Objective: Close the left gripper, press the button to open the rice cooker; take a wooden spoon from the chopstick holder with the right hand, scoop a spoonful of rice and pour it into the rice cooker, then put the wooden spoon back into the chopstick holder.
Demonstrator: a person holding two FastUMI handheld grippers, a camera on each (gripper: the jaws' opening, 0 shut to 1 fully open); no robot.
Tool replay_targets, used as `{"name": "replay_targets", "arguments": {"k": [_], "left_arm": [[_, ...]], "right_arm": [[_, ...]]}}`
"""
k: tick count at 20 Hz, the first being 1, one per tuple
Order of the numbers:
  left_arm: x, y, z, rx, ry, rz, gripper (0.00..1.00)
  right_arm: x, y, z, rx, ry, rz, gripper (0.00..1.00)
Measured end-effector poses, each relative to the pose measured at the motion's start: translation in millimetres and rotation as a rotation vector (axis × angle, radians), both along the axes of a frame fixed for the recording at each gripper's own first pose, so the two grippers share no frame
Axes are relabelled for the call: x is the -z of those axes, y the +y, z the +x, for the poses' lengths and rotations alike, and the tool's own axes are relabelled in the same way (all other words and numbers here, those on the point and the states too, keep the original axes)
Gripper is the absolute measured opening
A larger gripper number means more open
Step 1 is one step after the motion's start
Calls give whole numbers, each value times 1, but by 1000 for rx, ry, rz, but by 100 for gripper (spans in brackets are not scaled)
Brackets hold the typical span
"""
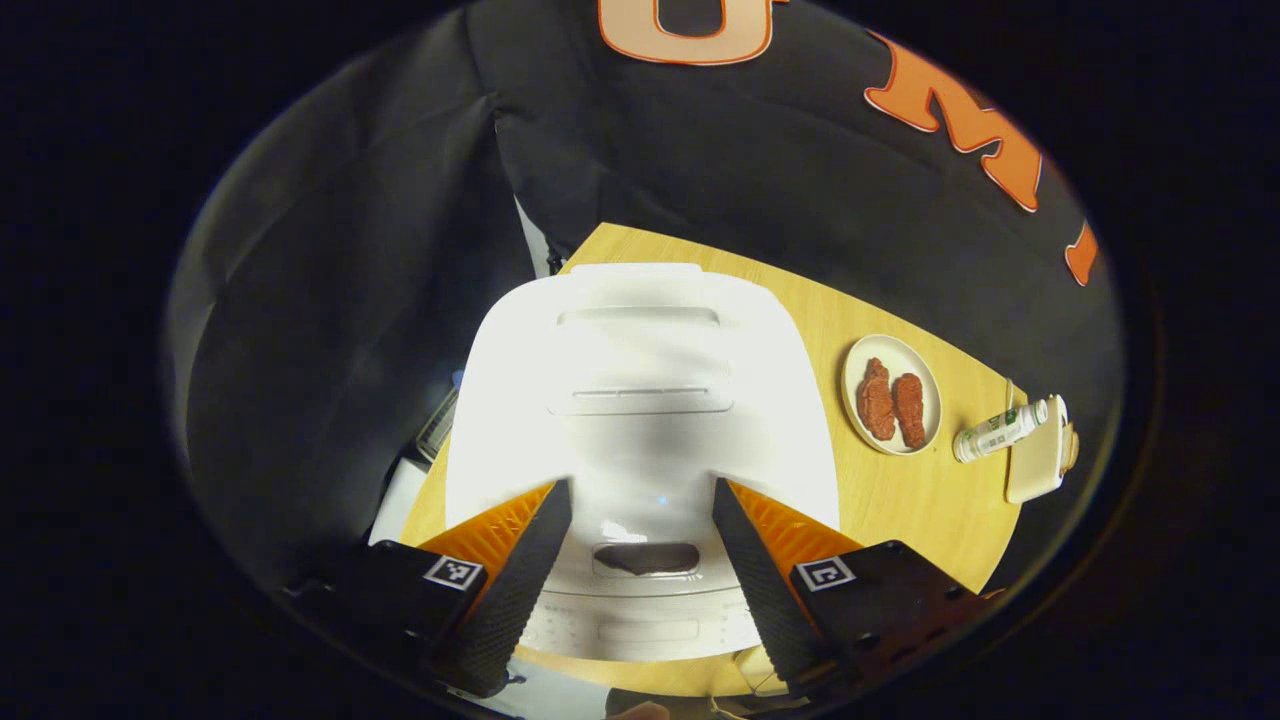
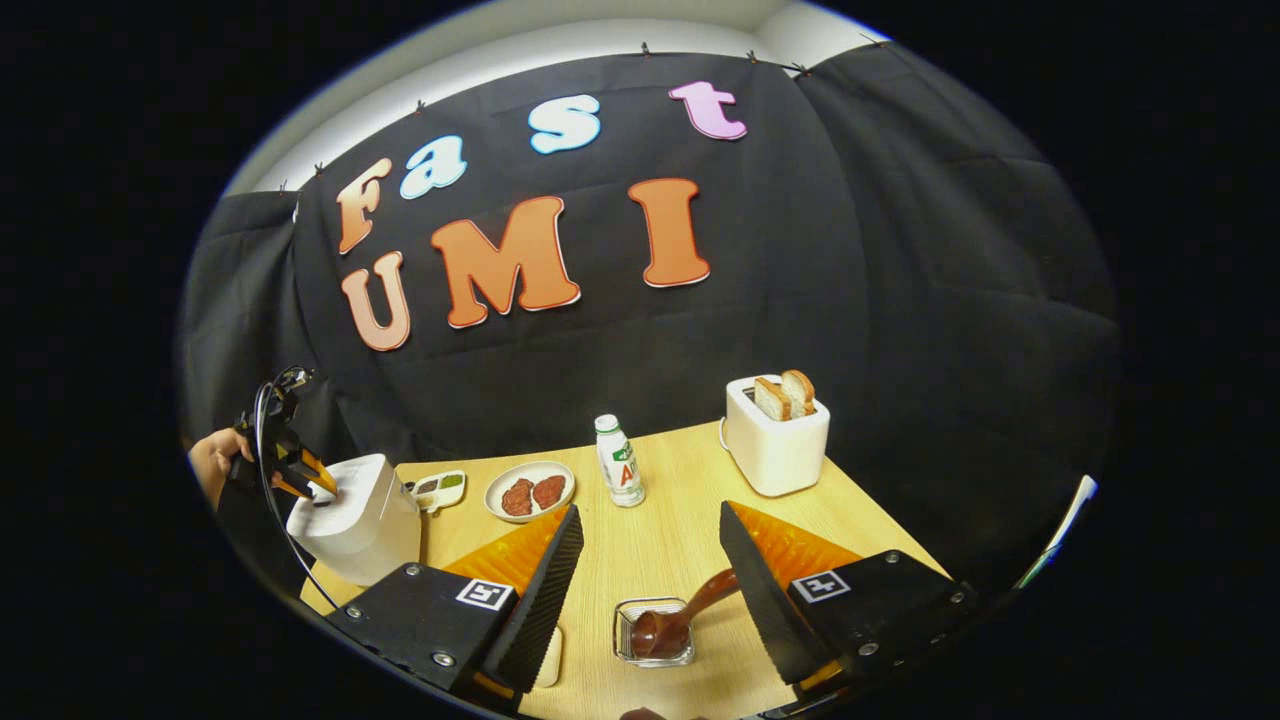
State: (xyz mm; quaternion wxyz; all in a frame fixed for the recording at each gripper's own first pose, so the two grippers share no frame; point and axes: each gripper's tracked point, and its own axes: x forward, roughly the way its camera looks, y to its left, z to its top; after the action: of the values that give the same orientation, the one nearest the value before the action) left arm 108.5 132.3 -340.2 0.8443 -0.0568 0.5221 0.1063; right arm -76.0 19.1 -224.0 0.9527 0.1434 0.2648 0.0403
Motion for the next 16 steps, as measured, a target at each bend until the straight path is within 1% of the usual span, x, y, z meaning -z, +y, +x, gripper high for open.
{"name": "replay_targets", "arguments": {"k": [2, 3, 7, 9, 11, 13, 16], "left_arm": [[-25, -11, 4, 30, -113, -9, 99], [-46, -16, 5, 49, -176, 5, 99], [-140, -35, -6, 153, -465, 99, 97], [-170, -56, -14, 187, -594, 113, 97], [-195, -73, -29, 187, -703, 119, 97], [-217, -82, -51, 202, -788, 145, 98], [-236, -102, -74, 253, -905, 199, 96]], "right_arm": [[-14, 9, 13, -25, -36, -21, 86], [-24, 13, 19, -41, -61, -28, 86], [-74, 42, 51, -87, -185, -37, 86], [-89, 59, 62, -116, -251, -53, 86], [-96, 76, 65, -144, -283, -45, 86], [-102, 91, 66, -164, -300, -27, 86], [-114, 105, 67, -169, -346, -23, 86]]}}
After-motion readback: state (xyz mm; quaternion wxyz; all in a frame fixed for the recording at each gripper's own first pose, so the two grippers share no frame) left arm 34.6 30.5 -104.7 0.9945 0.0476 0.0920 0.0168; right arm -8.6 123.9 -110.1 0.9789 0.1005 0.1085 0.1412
